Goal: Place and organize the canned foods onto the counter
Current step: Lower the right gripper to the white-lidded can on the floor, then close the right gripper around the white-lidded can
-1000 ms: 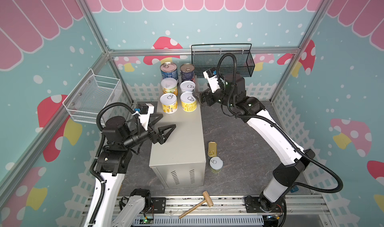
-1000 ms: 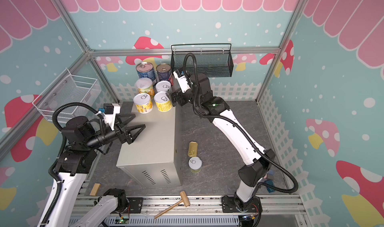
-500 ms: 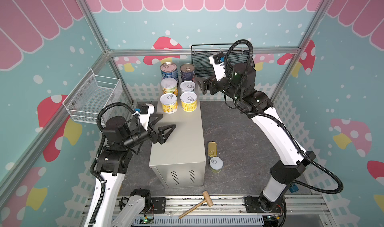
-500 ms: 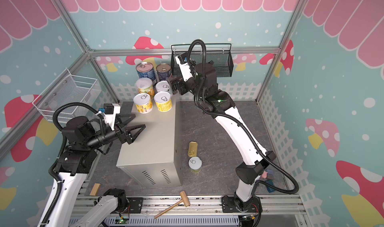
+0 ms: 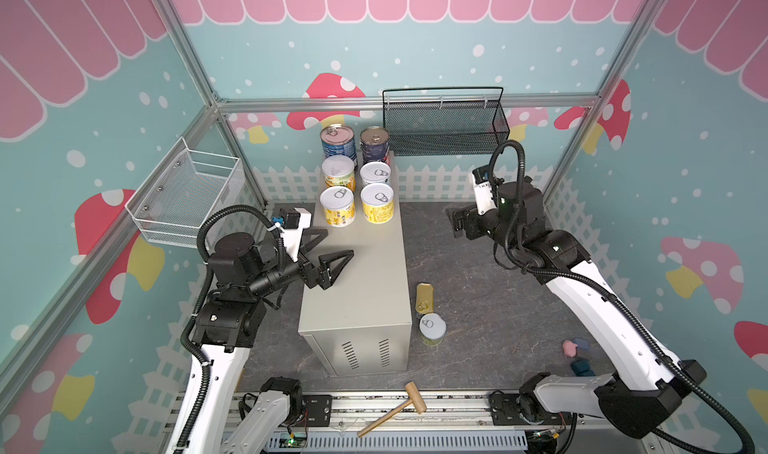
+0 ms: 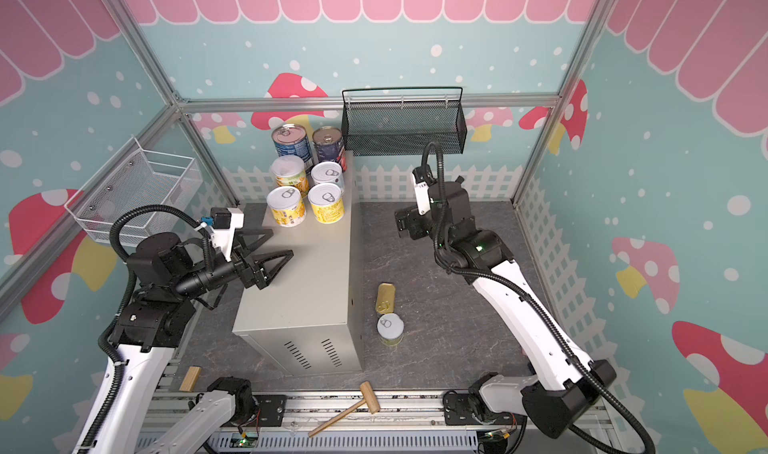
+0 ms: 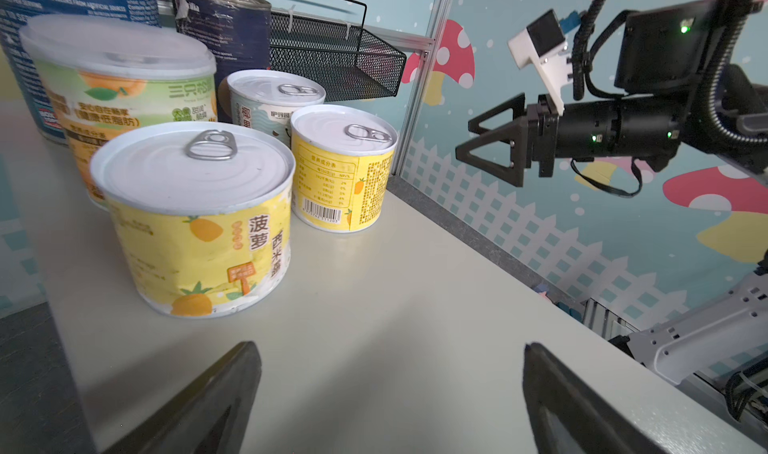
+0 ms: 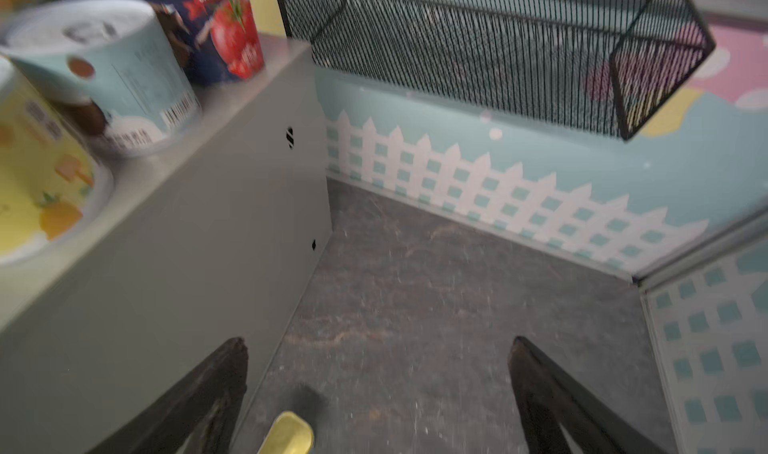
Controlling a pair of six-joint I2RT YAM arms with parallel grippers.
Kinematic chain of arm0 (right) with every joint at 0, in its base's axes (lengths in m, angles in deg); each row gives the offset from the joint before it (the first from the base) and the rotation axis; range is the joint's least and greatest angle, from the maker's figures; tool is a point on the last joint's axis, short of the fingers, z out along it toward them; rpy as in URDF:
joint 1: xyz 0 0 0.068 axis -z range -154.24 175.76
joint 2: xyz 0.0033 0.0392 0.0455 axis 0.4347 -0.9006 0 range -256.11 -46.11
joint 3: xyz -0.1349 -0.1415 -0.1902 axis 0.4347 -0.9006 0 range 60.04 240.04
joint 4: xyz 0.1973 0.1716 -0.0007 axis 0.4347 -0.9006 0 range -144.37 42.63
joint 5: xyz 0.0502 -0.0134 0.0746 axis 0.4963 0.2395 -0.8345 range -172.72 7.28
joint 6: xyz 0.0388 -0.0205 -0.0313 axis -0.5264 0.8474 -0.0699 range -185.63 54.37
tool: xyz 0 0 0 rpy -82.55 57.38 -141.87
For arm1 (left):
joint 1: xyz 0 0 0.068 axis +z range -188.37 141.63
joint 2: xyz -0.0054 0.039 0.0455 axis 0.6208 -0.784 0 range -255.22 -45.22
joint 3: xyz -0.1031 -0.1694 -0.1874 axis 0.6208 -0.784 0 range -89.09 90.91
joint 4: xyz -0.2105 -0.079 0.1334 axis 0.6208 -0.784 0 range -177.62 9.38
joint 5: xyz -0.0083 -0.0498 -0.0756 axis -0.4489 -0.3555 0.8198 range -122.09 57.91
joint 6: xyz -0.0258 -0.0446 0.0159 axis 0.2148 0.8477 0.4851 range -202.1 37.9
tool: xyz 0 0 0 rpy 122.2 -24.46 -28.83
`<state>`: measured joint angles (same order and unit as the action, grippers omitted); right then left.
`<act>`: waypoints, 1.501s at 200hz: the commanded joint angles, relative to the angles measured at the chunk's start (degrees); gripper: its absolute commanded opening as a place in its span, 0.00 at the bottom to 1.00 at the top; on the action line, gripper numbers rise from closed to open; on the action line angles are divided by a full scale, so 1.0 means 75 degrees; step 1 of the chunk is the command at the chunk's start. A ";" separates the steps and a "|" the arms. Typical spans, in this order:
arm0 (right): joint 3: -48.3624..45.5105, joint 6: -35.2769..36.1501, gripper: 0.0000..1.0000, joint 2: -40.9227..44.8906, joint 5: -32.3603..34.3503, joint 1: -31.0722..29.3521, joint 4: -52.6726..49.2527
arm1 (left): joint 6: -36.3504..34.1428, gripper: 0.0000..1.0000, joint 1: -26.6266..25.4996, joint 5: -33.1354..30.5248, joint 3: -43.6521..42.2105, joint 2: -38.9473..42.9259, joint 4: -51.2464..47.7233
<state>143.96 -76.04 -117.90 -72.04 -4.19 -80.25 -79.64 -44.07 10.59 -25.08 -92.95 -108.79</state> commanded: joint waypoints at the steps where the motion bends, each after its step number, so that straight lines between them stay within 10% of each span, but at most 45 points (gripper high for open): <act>1: -0.1092 -0.0592 1.00 0.0559 0.0128 0.0078 -0.0356 | -0.0326 0.99 -0.0348 -0.0963 0.0230 0.0024 -0.0504; 52: -0.3698 -0.1401 1.00 0.1643 -0.0739 0.0092 -0.0463 | -0.0100 0.99 -0.0706 -0.3352 0.0325 0.0376 -0.0549; 119: -0.5160 -0.2056 1.00 0.2148 -0.1698 -0.0793 -0.0489 | 0.0112 0.99 -0.0706 -0.3647 -0.0094 0.0852 -0.0631; 300: -0.6714 -0.3944 0.99 0.0374 -0.0713 -0.3236 0.2288 | 0.0059 0.99 -0.0681 -0.3452 -0.0413 0.0846 -0.0408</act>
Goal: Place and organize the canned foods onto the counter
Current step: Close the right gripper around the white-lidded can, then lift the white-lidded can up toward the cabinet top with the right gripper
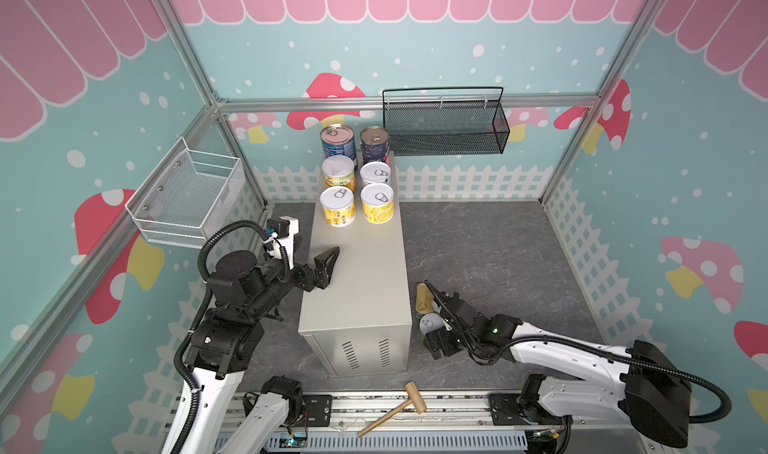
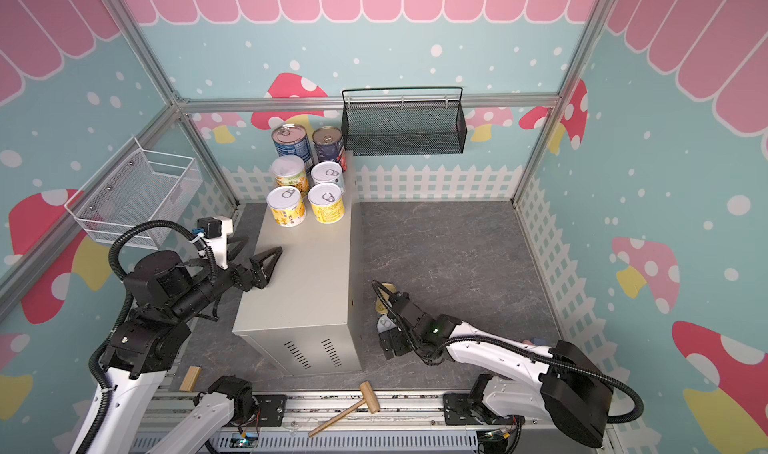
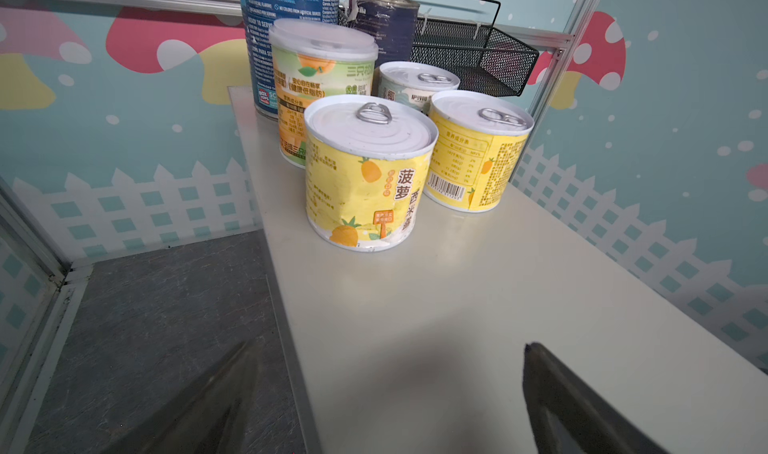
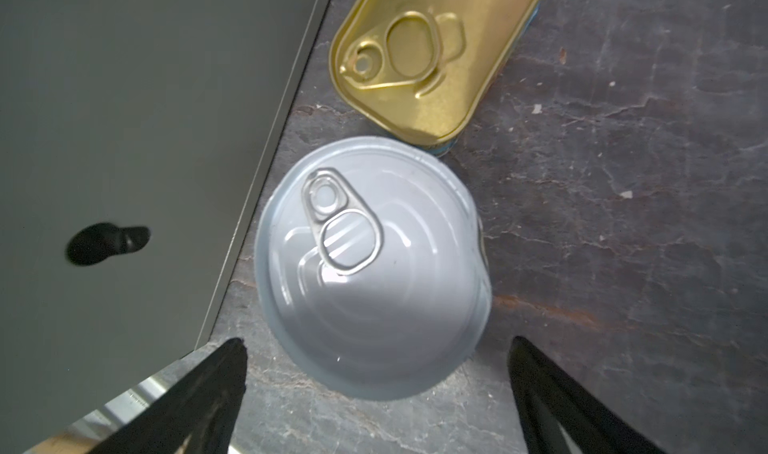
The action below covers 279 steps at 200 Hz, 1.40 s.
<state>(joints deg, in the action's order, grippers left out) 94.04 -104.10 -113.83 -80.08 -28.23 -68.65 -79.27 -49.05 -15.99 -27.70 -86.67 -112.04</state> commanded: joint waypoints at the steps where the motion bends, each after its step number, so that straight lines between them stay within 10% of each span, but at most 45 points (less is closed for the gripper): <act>1: -0.0063 -0.0196 0.99 -0.0180 0.0368 -0.0031 0.0751 | 0.0010 0.99 -0.0017 0.0092 -0.0063 0.0015 0.0028; 168: 0.0733 0.0497 0.59 0.0106 0.0949 -0.0031 0.0557 | -0.0025 0.99 -0.0002 0.0232 -0.0059 -0.0069 0.0058; 279: 0.5620 0.2633 0.59 0.0570 0.1803 0.0111 -0.2939 | -0.0051 0.99 0.0006 0.0295 0.0058 0.0003 -0.0067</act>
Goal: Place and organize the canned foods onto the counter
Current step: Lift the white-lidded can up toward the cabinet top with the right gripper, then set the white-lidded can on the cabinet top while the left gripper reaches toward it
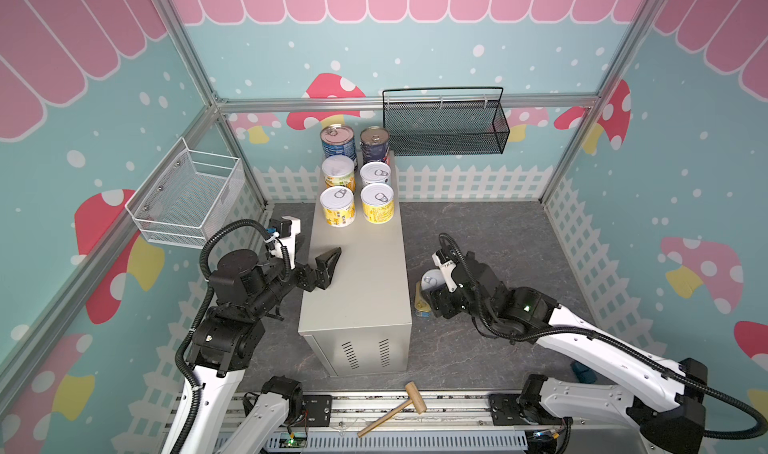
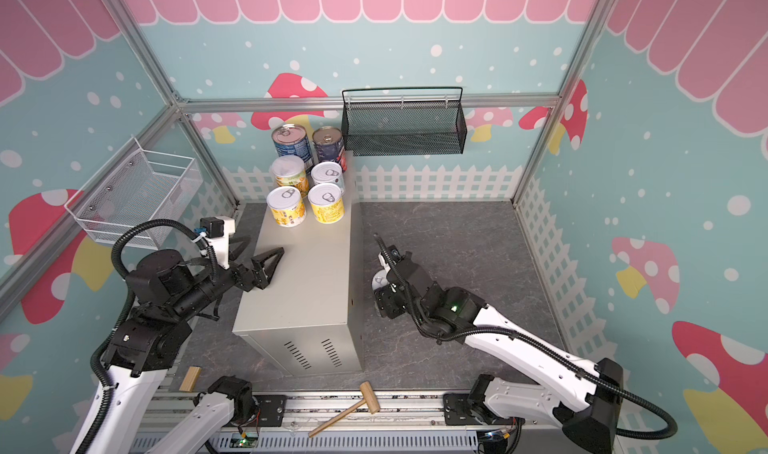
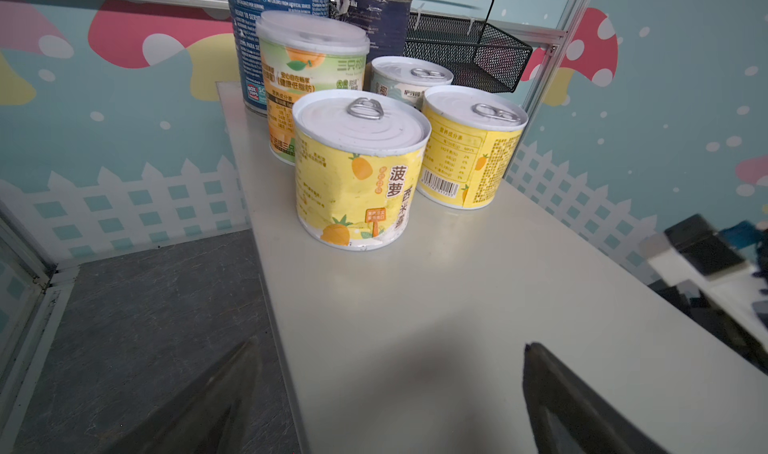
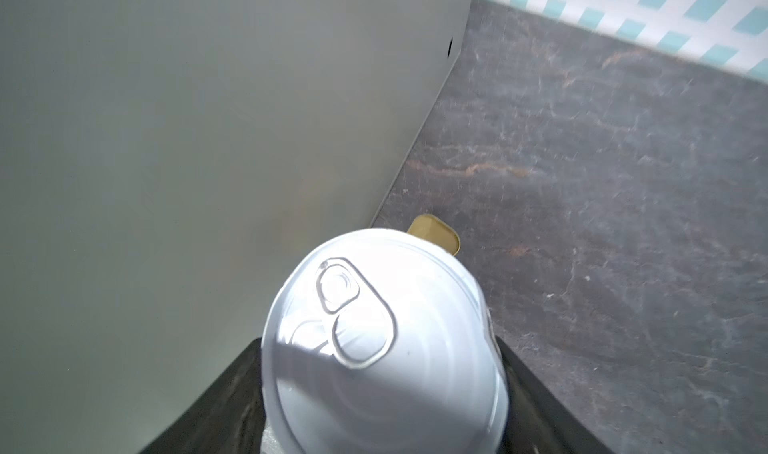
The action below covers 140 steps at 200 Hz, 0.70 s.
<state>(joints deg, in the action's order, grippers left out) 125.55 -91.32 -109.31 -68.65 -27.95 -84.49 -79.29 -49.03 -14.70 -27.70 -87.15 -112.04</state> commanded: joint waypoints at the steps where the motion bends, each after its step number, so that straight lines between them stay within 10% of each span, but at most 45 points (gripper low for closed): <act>1: 0.1509 0.0964 0.59 -0.0051 0.0274 0.0073 -0.0868 | -0.0047 0.99 0.0009 0.0121 0.0062 0.0069 -0.0072; 72: 0.6229 0.2572 0.59 -0.1753 -0.0667 0.0078 -0.2997 | -0.0216 1.00 0.0003 0.0240 0.0324 0.0310 -0.0556; 140: 0.8053 0.3074 0.58 -0.3436 -0.2449 0.0070 -0.3632 | -0.0331 0.99 0.0003 -0.0115 0.0252 0.0686 -0.0709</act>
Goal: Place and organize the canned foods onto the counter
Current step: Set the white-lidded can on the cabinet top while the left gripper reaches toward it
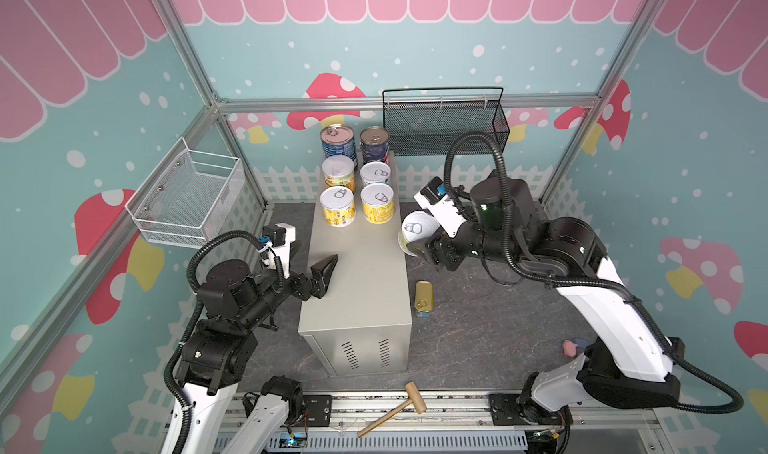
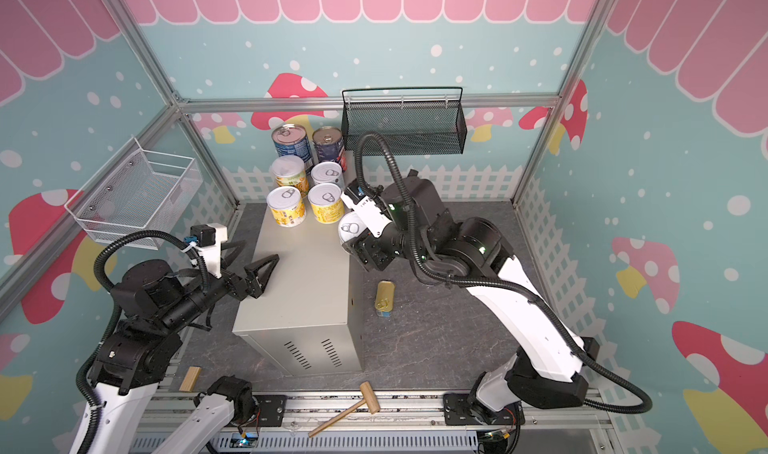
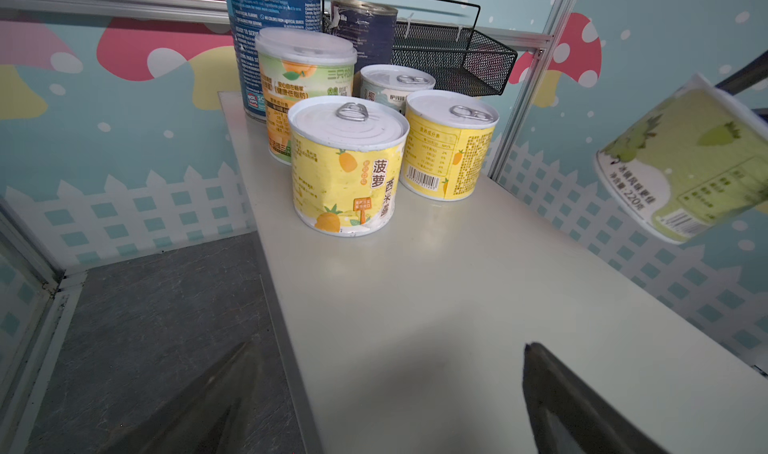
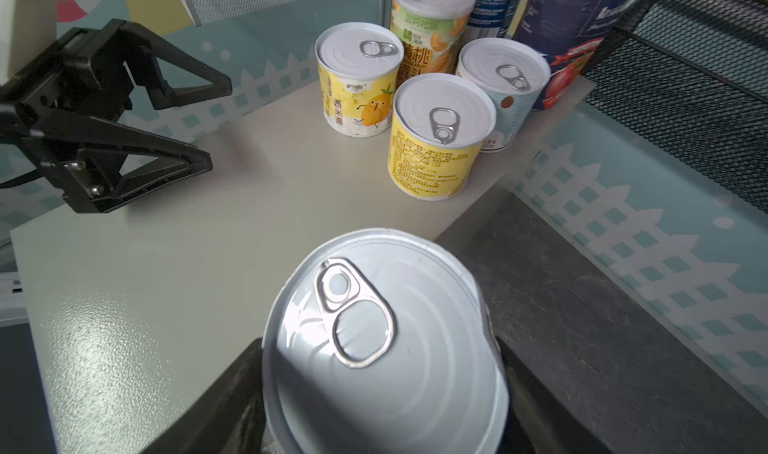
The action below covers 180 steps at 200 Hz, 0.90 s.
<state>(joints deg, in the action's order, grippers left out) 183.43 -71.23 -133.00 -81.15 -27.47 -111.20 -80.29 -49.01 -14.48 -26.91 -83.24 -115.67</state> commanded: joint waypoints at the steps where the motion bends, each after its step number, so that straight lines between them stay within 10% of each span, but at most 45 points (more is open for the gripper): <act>1: 0.0356 0.0390 0.58 -0.0293 -0.0788 0.0007 -0.0069 | -0.0195 0.99 0.0000 -0.0144 0.0153 0.0168 -0.0225; 119: 0.1365 0.0229 0.69 -0.1952 -0.1569 -0.0730 0.0692 | -0.0557 0.99 -0.0012 0.2220 0.0286 0.0233 -0.0726; 180: 0.1436 -0.0133 0.95 -0.1800 -0.1436 -0.0846 0.1453 | -0.0732 0.99 -0.0179 0.2233 0.0316 0.0063 -0.0791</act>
<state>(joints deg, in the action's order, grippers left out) 192.72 -71.54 -148.28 -92.21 -33.50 -103.75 -83.66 -49.64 1.56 -26.06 -82.15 -120.22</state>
